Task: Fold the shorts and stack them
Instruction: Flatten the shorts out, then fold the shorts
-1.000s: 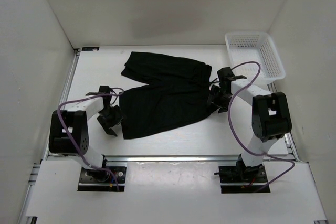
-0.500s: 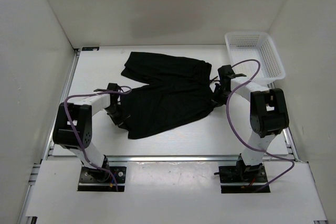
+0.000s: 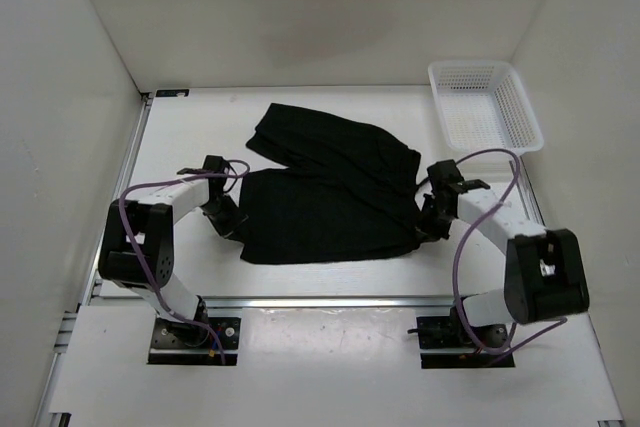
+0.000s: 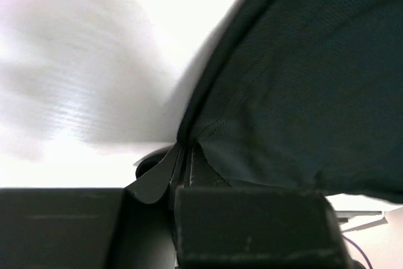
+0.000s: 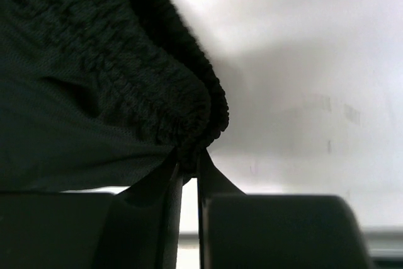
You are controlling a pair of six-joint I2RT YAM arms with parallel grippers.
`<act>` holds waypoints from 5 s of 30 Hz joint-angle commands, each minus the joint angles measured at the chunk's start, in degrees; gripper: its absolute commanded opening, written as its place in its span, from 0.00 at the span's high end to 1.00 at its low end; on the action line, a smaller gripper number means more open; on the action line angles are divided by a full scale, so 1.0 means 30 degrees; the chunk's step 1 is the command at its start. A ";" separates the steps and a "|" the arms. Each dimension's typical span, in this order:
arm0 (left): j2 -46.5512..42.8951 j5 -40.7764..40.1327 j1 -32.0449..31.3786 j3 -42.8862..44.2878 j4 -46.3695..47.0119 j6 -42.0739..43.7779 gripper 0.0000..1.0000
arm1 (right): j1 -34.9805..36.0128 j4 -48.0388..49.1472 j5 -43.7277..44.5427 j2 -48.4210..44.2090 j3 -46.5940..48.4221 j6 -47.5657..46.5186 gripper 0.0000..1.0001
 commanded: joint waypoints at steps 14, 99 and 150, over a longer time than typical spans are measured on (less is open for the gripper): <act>0.3716 -0.3138 -0.0786 1.2999 -0.3963 0.2841 0.46 | 0.1103 -0.3699 0.4484 -0.1192 0.5613 0.0942 0.54; 1.6998 -0.1911 0.1263 2.8951 -0.7247 0.5919 0.45 | -0.0479 -0.4372 0.3784 1.3698 1.9574 -0.2928 0.58; 1.8316 0.2044 0.1233 3.3758 -0.1183 0.2228 0.90 | -0.0479 -0.4724 0.4780 1.5193 2.2091 -0.3102 0.66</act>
